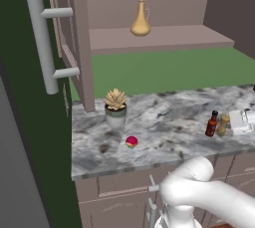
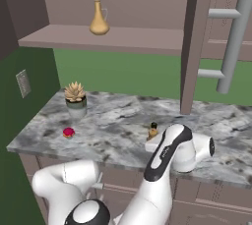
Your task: There are various items on the counter. Only move the condiments/shakers into the cabinet.
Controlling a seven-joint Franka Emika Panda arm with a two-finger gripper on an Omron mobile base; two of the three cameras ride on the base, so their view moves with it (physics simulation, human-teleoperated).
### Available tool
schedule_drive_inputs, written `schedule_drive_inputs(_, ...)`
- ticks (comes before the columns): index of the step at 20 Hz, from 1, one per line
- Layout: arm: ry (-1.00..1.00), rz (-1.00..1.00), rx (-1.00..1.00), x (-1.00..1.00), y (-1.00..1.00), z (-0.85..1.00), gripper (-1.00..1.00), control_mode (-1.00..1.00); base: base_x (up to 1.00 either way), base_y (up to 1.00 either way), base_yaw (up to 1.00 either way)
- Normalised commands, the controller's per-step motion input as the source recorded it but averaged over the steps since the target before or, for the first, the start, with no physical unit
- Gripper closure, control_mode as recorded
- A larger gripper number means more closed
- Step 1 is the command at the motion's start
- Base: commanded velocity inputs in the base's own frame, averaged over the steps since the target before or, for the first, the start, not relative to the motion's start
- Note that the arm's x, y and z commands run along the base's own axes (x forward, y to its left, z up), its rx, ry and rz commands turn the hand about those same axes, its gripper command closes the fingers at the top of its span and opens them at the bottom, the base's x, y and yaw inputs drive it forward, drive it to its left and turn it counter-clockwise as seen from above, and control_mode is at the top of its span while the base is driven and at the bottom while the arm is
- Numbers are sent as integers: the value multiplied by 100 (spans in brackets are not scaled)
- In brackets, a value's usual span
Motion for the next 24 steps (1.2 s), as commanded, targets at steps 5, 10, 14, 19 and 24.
schedule_drive_inputs(5, -4, -13, -2, -8, 26, 88, 100, -100, 0, 0, 0)
schedule_drive_inputs(10, -4, -3, -2, -33, 51, 46, 100, -100, 0, 0, 0)
schedule_drive_inputs(14, -20, -4, -3, -89, 45, 41, 100, -100, 0, 0, 0)
schedule_drive_inputs(19, -31, -6, -3, -31, 47, 98, 100, -100, 0, 0, 0)
schedule_drive_inputs(24, -20, -4, -1, -6, 57, 100, 100, -100, 0, 0, 0)
